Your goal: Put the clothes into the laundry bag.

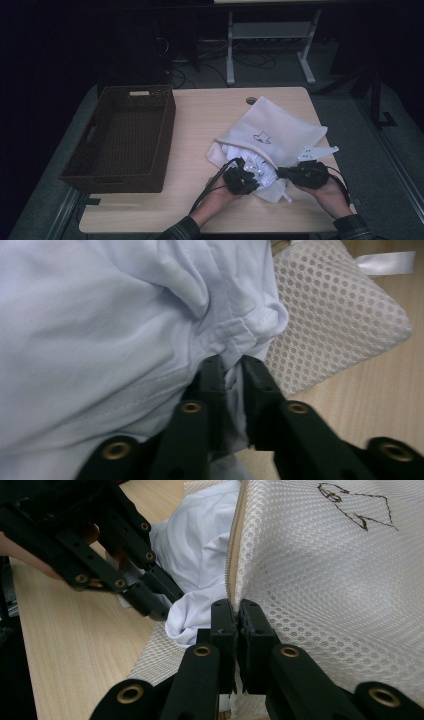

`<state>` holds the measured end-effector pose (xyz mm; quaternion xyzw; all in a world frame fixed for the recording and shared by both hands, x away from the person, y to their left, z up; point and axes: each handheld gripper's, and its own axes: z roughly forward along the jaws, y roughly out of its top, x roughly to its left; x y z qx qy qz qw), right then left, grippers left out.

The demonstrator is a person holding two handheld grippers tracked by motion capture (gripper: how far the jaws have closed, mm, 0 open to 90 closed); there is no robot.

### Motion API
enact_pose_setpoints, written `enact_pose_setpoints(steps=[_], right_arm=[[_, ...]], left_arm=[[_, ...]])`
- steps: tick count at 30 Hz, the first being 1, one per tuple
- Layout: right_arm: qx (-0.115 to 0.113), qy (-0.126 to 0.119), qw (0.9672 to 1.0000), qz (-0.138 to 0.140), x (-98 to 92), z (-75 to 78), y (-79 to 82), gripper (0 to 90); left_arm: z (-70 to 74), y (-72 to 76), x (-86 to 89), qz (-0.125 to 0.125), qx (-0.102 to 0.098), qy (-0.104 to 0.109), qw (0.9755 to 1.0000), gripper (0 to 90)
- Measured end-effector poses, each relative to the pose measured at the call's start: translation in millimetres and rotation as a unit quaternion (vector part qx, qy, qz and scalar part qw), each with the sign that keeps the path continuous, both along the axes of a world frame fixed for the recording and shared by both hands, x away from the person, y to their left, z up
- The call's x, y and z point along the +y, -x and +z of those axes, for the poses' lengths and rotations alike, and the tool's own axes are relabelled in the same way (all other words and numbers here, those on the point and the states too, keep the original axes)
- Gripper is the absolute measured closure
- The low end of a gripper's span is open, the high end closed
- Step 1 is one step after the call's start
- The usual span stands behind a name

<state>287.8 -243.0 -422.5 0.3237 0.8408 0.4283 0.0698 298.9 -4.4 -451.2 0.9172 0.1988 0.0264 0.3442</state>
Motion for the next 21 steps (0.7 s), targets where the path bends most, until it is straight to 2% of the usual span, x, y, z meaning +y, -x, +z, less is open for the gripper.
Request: enact_pose_setpoints(steps=[4,8,12,13,16,17,21], right_arm=[[0.002,0.004,1.0,0.0,-0.6,-1.2,1.0,83.6],[-0.002,-0.001,1.0,-0.004,-6.1,-0.1,7.2,70.9],[0.002,-0.008,0.9999,0.01,-6.5,3.6,21.4,64.5],[0.005,-0.004,0.9998,0.018,-4.6,2.2,25.1,63.0],[0.0,0.027,0.9993,0.025,0.8,-3.1,35.0,59.3],[-0.007,0.035,0.9992,0.019,0.3,-3.1,37.1,58.4],[-0.017,0.034,0.9989,-0.028,-13.8,-1.5,31.7,56.2]], left_arm=[[0.1,-2.9,0.7,0.001,0.013,0.015,0.9998,89.1],[0.6,-4.1,1.0,0.004,0.02,0.026,0.9995,89.4],[1.7,-4.6,-1.0,0.002,0.02,0.031,0.9993,89.5],[2.2,-4.6,-1.4,0.002,0.021,0.032,0.9993,89.5],[4.2,-4.1,-1.8,-0.001,0.018,0.033,0.9993,89.6],[4.9,-3.7,-1.9,0.0,0.019,0.036,0.9992,89.5],[6.4,-3.5,-1.8,0.001,0.022,0.041,0.9989,89.6]])
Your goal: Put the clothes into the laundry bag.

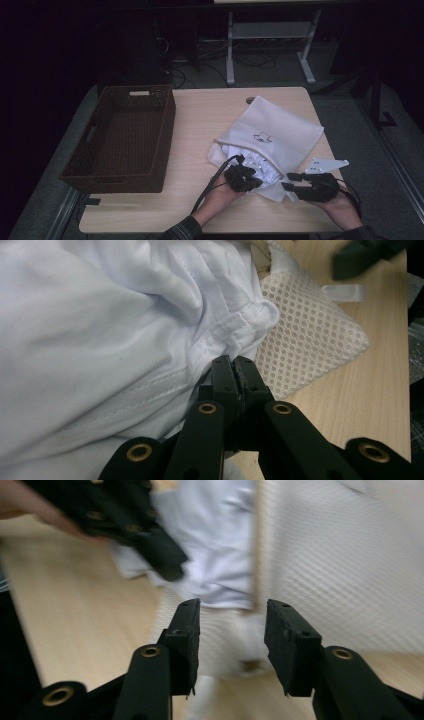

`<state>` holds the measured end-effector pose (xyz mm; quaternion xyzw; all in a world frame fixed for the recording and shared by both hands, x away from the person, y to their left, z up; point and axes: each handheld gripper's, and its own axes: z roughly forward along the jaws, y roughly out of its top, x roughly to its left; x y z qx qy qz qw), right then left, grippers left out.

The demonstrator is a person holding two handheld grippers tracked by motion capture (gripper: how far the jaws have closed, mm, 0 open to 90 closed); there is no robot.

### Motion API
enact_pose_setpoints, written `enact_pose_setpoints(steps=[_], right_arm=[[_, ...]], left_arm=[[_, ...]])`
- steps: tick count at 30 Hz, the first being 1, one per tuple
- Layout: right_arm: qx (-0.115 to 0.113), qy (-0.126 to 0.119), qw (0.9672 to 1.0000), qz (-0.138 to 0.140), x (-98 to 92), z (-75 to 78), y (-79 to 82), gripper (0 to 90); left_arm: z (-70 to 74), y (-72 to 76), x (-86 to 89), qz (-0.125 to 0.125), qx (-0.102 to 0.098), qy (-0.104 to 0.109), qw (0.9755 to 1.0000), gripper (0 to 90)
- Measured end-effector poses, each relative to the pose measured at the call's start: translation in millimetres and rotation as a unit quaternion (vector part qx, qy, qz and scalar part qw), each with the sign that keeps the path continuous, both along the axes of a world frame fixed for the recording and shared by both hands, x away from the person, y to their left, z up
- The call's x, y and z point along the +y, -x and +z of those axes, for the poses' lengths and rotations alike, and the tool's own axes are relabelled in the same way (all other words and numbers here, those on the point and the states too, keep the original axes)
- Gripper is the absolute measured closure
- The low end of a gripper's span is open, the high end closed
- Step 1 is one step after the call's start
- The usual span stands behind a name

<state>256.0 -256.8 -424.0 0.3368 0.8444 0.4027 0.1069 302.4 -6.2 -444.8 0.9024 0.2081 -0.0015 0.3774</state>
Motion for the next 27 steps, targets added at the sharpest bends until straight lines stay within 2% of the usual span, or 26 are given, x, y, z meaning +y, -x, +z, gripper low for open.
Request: enact_pose_setpoints(steps=[3,5,7,10,12,20,27], right_arm=[[0.03,0.004,0.9995,-0.011,-7.0,-9.8,-8.3,51.7],[0.045,0.008,0.9989,-0.007,-7.3,-17.4,-12.2,50.5],[0.054,0.008,0.9985,-0.004,-5.8,-21.7,-15.2,57.5],[0.053,0.016,0.9985,-0.002,-3.2,-21.9,-16.3,73.6],[0.047,0.019,0.9987,0.0,-3.3,-19.6,-16.0,80.1],[0.044,0.015,0.9984,0.031,-1.3,-11.9,-14.6,82.8],[0.038,0.008,0.9979,0.051,1.8,-7.1,-12.0,82.9]], left_arm=[[1.0,-0.5,0.2,0.001,0.002,0.005,1.0,89.6],[1.9,-0.5,-0.1,0.001,0.002,0.007,1.0,89.6],[2.8,-0.5,-0.9,0.002,0.001,0.009,1.0,89.7],[4.3,-0.6,-2.4,0.005,-0.001,0.014,0.9999,89.6],[5.9,-1.1,-3.5,0.007,-0.004,0.019,0.9998,89.6],[12.3,-9.6,-14.8,0.022,-0.017,0.033,0.9991,89.7],[13.9,-24.5,-32.3,0.052,-0.029,0.036,0.9976,89.7]])
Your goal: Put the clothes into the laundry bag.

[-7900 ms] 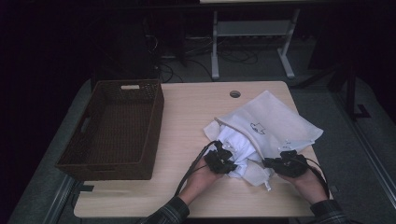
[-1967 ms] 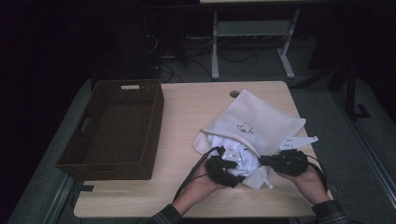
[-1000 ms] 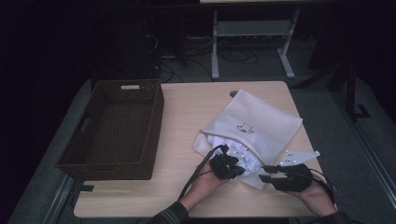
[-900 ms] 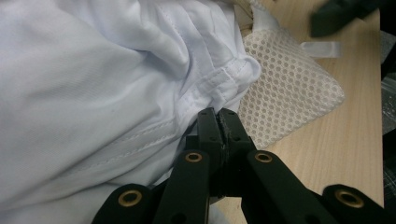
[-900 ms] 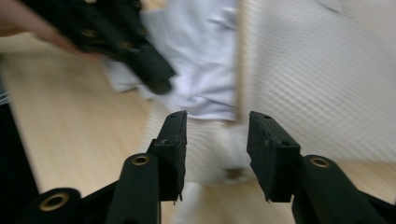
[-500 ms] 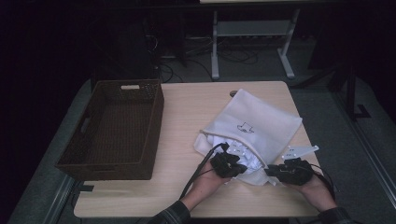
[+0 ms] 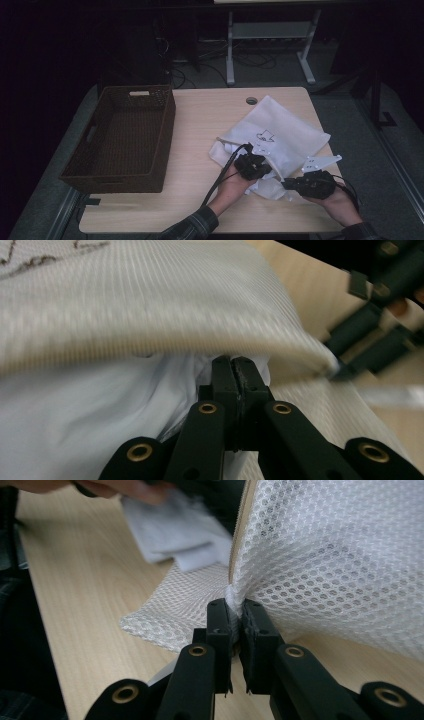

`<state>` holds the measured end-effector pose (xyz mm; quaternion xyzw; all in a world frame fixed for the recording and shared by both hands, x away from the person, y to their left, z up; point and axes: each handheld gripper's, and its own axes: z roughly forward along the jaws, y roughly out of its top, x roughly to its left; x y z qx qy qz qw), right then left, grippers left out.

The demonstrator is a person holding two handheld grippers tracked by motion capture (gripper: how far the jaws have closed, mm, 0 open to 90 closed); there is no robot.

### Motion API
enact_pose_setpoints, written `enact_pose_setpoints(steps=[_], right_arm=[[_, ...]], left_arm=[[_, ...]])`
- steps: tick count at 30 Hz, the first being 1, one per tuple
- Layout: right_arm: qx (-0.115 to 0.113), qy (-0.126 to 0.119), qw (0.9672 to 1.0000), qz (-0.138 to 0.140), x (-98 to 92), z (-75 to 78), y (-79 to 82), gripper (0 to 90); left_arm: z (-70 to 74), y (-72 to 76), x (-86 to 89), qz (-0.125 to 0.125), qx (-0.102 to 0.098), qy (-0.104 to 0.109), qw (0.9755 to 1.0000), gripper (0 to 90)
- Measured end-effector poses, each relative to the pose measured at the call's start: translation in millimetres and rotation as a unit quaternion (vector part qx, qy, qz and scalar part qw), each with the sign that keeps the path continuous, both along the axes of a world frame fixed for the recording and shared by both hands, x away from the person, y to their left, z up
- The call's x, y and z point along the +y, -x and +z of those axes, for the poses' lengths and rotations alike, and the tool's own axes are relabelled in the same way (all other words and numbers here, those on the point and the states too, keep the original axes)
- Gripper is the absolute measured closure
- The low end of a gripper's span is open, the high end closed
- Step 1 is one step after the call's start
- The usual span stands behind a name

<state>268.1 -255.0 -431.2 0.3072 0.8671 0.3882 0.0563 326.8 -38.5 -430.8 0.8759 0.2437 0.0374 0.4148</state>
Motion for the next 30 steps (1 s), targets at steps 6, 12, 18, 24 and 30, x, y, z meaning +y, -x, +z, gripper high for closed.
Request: enact_pose_setpoints(steps=[6,12,18,24,30], right_arm=[[-0.006,-0.004,1.0,-0.006,-1.2,2.9,0.0,82.8],[-0.006,-0.01,0.9999,-0.01,-4.4,2.7,-0.9,82.5],[-0.006,-0.012,0.9998,-0.012,-5.1,2.7,-1.2,82.2],[-0.006,-0.012,0.9998,-0.014,-6.2,1.8,-1.8,81.6],[-0.003,-0.014,0.9997,-0.019,-9.4,-0.4,-3.2,80.7]], left_arm=[[-2.4,-5.4,-7.7,0.009,-0.003,0.009,0.9999,89.1],[-0.3,0.5,-3.5,-0.003,0.001,0.014,0.9999,76.0],[6.6,10.6,9.8,-0.015,0.006,0.014,0.9998,54.1],[17.4,14.4,39.4,-0.009,0.002,0.027,0.9996,39.5],[20.2,7.9,75.5,0.013,-0.028,0.007,0.9995,28.8]])
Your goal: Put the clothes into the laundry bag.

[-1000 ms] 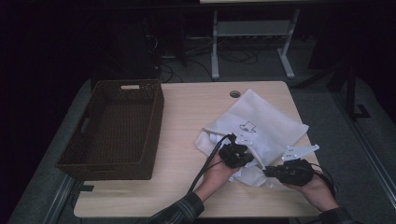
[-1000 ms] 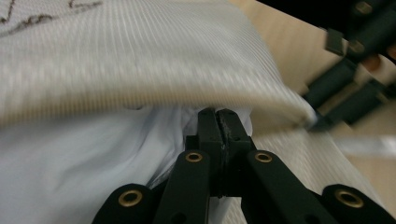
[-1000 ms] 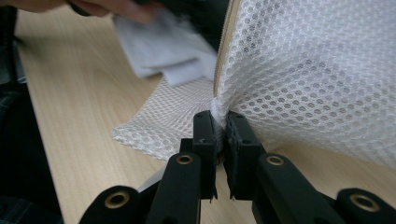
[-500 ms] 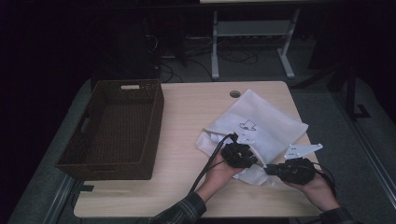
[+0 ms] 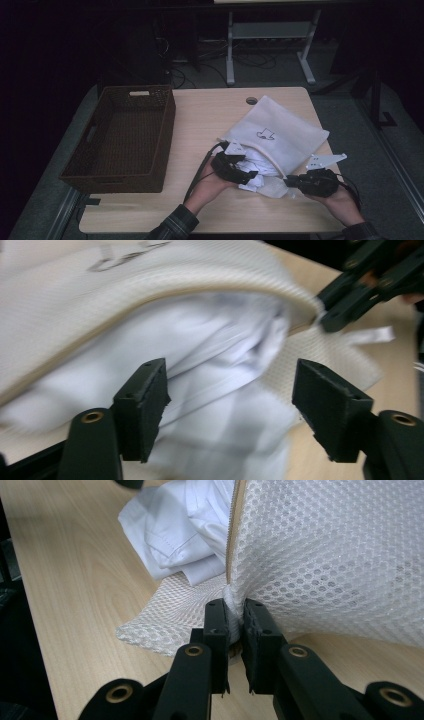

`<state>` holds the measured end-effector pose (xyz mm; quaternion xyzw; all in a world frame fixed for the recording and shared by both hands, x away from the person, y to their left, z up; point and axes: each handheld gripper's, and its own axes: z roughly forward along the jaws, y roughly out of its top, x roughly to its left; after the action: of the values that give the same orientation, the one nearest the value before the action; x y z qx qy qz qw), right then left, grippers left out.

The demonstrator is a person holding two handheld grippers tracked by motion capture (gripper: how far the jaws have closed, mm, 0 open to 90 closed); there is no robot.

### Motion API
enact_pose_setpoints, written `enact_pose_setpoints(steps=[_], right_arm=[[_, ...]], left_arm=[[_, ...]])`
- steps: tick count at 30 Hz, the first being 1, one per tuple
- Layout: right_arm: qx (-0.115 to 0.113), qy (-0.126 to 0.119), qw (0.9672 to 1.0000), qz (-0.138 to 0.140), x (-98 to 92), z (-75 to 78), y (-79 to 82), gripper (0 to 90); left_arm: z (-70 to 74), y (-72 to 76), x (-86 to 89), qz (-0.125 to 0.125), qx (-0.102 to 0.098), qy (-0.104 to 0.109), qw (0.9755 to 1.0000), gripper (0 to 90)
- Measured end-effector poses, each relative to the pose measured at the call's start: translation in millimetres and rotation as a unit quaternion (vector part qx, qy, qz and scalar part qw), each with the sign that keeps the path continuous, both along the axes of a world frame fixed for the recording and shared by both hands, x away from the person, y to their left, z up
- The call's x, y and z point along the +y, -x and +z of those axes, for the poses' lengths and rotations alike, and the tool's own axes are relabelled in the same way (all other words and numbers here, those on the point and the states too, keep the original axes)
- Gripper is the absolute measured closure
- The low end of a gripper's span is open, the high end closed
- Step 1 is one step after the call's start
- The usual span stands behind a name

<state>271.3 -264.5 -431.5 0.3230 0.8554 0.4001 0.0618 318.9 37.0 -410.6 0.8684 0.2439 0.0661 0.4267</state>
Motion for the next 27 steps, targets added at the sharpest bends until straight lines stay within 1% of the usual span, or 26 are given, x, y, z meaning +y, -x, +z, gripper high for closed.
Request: enact_pose_setpoints(steps=[3,6,8,10,13,14,16,19,22,24,27], right_arm=[[0.003,0.002,1.0,-0.003,-1.3,-1.6,-1.0,80.2],[0.004,0.005,1.0,-0.003,-2.0,-3.1,-2.2,79.8],[0.006,0.006,1.0,-0.004,-2.1,-3.9,-2.7,79.8],[0.005,0.009,0.9999,-0.004,-2.4,-4.8,-3.5,79.6],[0.007,0.01,0.9999,-0.003,-2.8,-5.9,-4.3,79.2],[0.008,0.01,0.9999,-0.003,-2.8,-6.3,-4.5,79.2],[0.008,0.013,0.9999,-0.001,-2.7,-7.0,-4.9,78.9],[0.008,0.014,0.9999,-0.001,-2.8,-7.4,-5.1,78.8],[0.008,0.017,0.9998,0.0,-2.9,-7.6,-5.0,78.6],[0.006,0.017,0.9998,0.001,-3.2,-7.9,-5.0,78.6],[0.006,0.017,0.9998,0.001,-3.3,-8.0,-4.6,78.6]], left_arm=[[-2.7,-10.8,18.9,0.029,-0.01,-0.019,0.9994,27.6],[-7.7,-25.5,36.4,0.062,-0.007,-0.024,0.9978,27.4],[-13.0,-35.3,46.5,0.077,-0.006,-0.031,0.9966,27.4],[-17.6,-41.8,52.5,0.087,-0.005,-0.039,0.9955,26.2],[-25.5,-52.2,60.0,0.103,-0.014,-0.052,0.9933,25.3],[-28.5,-55.5,61.8,0.106,-0.013,-0.052,0.9929,25.2],[-34.9,-61.6,64.9,0.111,-0.001,-0.048,0.9927,25.3],[-44.3,-67.8,66.2,0.115,0.011,-0.06,0.9915,26.8],[-50.8,-71.7,66.5,0.118,0.02,-0.065,0.9907,28.2],[-53.1,-72.8,67.2,0.119,0.026,-0.067,0.9903,30.7],[-55.5,-73.1,67.4,0.114,0.038,-0.069,0.9904,37.6]])
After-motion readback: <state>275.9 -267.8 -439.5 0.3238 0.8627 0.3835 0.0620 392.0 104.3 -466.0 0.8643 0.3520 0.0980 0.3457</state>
